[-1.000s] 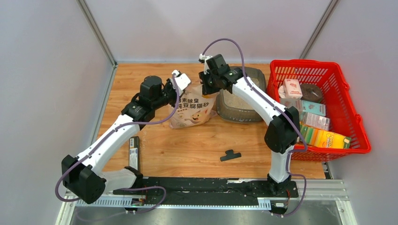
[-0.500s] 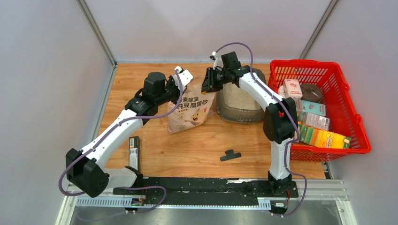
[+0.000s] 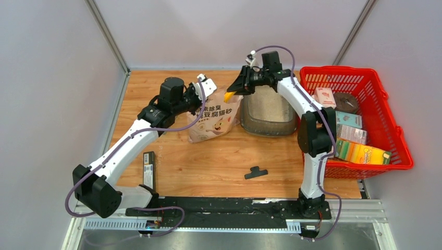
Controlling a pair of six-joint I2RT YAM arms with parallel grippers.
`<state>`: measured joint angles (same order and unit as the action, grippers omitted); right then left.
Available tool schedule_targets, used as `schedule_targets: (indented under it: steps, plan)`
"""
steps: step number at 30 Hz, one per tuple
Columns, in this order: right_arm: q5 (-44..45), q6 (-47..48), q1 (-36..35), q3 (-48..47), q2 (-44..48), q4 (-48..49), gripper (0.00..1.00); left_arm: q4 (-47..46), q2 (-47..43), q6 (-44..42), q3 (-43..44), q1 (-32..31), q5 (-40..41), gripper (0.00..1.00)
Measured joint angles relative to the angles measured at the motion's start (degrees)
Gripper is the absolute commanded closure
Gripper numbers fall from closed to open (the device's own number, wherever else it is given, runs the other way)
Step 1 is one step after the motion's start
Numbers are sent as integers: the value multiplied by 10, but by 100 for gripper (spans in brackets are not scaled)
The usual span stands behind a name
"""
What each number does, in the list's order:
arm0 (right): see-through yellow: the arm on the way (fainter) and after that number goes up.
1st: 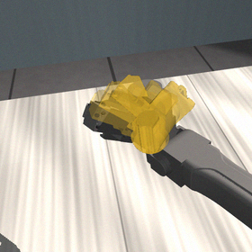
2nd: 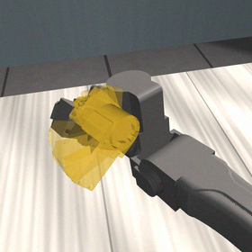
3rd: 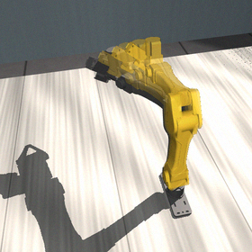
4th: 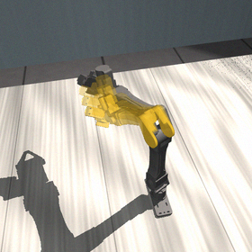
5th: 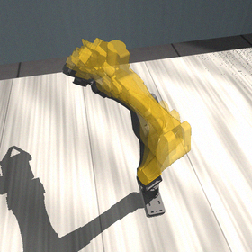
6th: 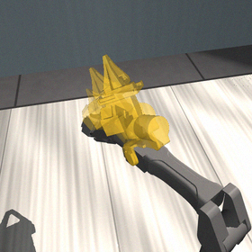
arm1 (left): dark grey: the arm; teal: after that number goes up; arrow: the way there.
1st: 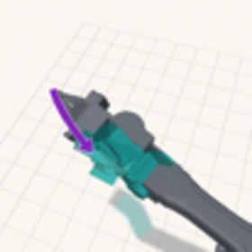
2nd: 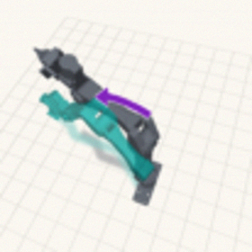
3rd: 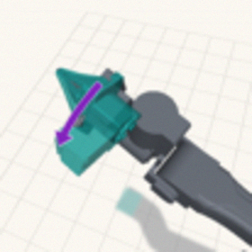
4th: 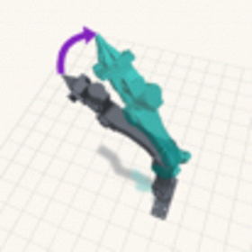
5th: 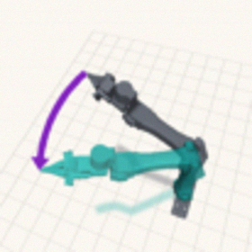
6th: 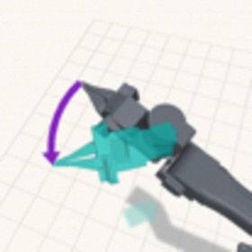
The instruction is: Fill the litter box with clean litter
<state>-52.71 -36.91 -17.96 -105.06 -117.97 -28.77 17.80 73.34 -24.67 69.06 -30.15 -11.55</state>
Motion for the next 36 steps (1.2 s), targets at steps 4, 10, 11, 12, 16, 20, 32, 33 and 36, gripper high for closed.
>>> schedule_targets:
  steps: [4,10,11,12,16,20,32,33,36]
  plan:
    - [0,2,35,0,20,-4,100,1,0,-35,0,0,-14,100]
    - [1,3,82,0,59,-14,100,11,0,-79,5,0,-22,100]
    - [1,3,86,0,65,-14,100,11,0,-84,5,0,-23,100]
    - [1,3,89,0,70,-14,100,11,0,-88,5,0,-25,100]
    - [1,3,97,14,90,-9,100,11,0,-97,5,-1,-30,100]
    - [-12,2,107,25,96,-10,100,11,0,-106,5,-1,-34,100]
    - [-52,5,144,30,102,-11,100,13,0,-113,5,-2,-40,100]
    - [-54,5,147,31,103,-10,100,13,0,-113,5,-2,-40,100]
    - [-61,3,160,31,103,-4,100,14,0,-115,5,-2,-40,100]
